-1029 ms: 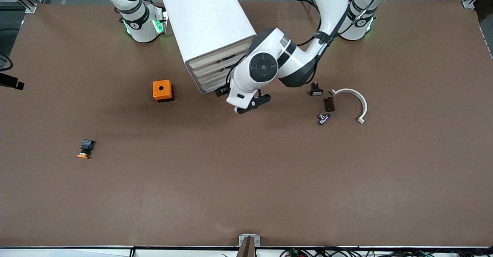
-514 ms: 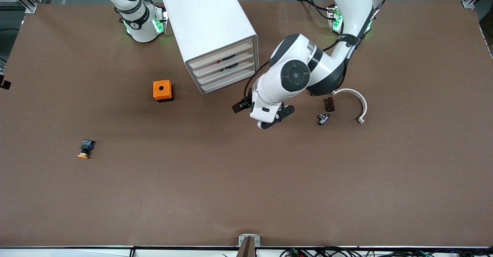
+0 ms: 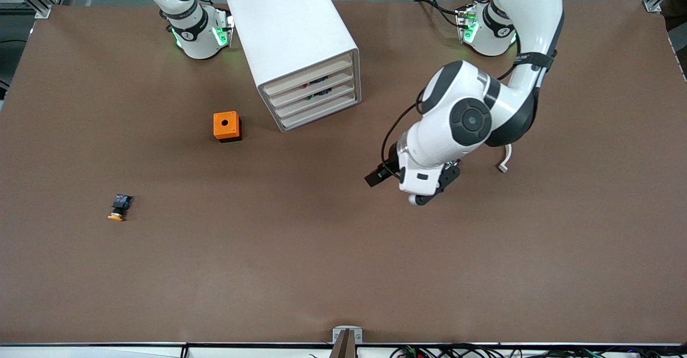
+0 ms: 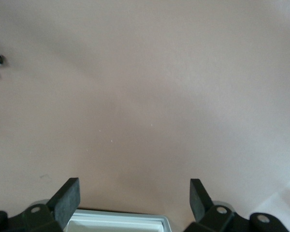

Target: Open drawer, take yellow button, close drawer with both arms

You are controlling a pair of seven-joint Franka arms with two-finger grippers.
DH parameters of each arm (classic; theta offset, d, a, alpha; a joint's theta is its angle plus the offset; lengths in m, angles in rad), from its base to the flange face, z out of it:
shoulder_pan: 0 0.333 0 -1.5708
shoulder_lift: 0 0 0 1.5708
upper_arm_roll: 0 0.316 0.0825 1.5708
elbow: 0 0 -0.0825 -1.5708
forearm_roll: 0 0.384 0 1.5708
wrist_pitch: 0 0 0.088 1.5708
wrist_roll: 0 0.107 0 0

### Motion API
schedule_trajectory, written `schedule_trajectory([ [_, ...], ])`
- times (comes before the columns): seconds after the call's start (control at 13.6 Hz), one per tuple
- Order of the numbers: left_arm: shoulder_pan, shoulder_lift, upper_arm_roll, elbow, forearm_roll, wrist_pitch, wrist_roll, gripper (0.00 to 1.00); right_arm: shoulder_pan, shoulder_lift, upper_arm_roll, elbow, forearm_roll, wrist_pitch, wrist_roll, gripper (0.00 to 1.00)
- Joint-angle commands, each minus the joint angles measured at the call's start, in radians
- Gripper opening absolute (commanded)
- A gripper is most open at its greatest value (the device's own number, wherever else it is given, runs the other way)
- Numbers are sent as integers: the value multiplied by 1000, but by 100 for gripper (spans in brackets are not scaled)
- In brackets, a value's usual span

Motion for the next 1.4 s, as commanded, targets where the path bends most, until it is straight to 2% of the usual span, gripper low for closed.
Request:
schedule_trajectory([
  [0.0, 33, -30, -15, -20, 21, -12, 16, 100, 3, -10, -2, 16, 24, -30, 13, 100],
  [0.15, 64, -46, -13, -17, 24, -95, 93, 100, 2, -40, -7, 4, 86, -35, 2, 100],
  [0.44, 153, -102, -13, -20, 24, -251, 372, 100, 3, -54, -5, -21, 70, -53, 1, 100],
  [0.73, 285, -236, -12, -31, 53, -457, 699, 100, 8, -77, -2, -36, 47, -70, -1, 100],
  [0.81, 314, -275, -12, -57, 63, -483, 749, 100, 16, -94, -2, -52, 34, -66, -1, 100],
  [1.03, 380, -432, -12, -233, 112, -485, 887, 100, 20, -134, -4, -101, 19, -55, -1, 100],
  [1.18, 418, -519, -12, -353, 161, -474, 997, 100, 20, -190, -4, -185, 19, 3, -1, 100],
  [1.32, 459, -575, -13, -426, 182, -442, 1049, 100, 20, -264, -2, -287, 19, 83, 1, 100],
])
